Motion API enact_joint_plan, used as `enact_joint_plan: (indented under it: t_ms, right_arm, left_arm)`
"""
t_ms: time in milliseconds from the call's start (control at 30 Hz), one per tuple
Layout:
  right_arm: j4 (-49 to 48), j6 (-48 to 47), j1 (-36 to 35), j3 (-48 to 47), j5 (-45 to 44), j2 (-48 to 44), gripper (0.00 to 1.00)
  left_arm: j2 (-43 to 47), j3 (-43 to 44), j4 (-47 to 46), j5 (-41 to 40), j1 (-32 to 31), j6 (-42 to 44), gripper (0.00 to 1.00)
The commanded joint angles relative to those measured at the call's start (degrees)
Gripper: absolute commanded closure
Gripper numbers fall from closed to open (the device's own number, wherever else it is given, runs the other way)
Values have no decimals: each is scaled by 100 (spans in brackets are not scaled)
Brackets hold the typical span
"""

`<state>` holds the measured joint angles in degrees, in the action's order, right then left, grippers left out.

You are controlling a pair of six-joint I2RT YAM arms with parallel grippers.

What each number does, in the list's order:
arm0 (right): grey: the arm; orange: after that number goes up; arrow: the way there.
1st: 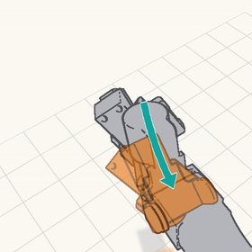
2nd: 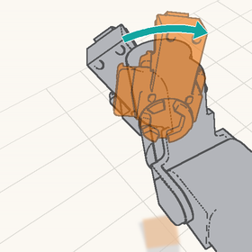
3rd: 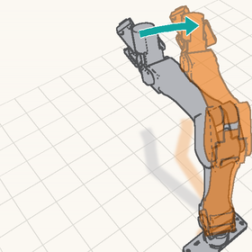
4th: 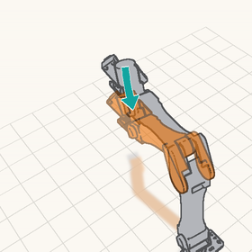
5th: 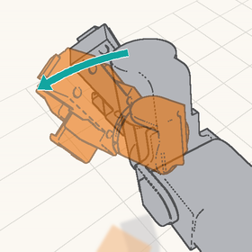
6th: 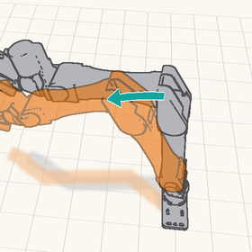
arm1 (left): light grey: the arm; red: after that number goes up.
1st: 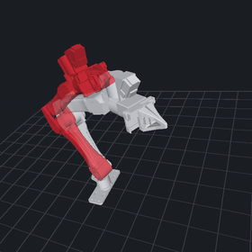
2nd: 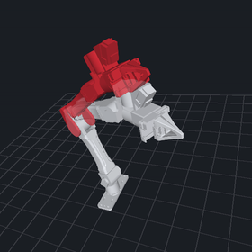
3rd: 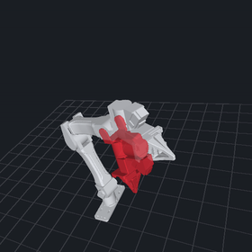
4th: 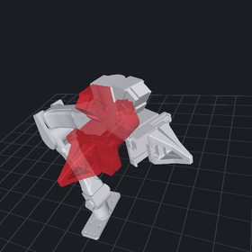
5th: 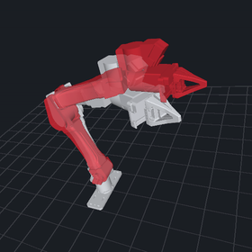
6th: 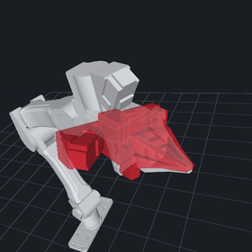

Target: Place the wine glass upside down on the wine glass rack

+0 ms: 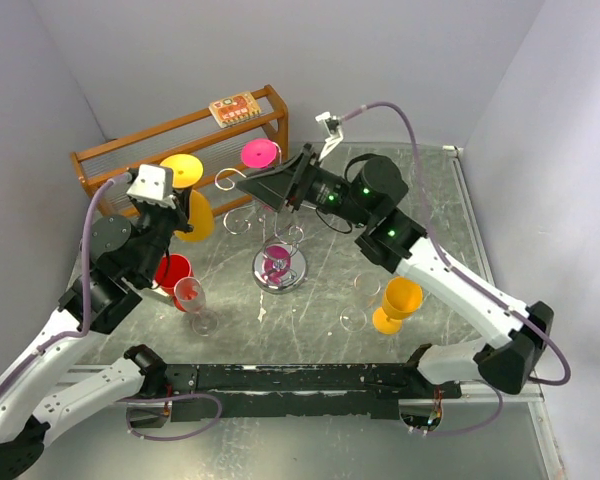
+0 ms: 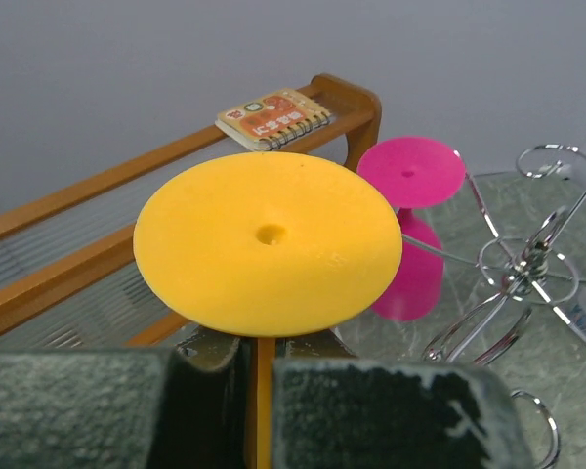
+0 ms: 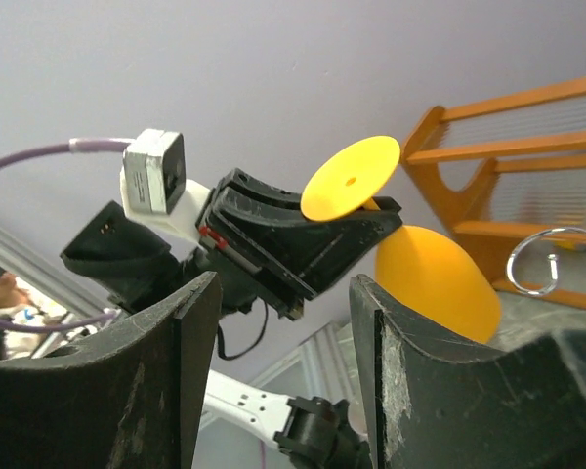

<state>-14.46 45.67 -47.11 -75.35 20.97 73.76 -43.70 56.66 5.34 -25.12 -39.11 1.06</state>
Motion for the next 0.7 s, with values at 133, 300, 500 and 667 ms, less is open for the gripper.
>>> enact_joint_plan:
  t_ms: [133,300,500,667]
  right_arm:
    - [175,1147,-127,-803,249,830,46]
    - [1354,1009,-219,-1582,-208,1305,49]
    - [1873,1155,-238,-2105,-172,1779,53]
    - [1774,1384,-240,-2018,-128,1853,60]
  left_arm:
    - [306,-350,-544,290,-26,575,93]
    - [402,-459,-662,660,-26,606,93]
    - [411,-538,-745,972,-22,650,93]
    - [376,-539,-738,1072,-24,635,93]
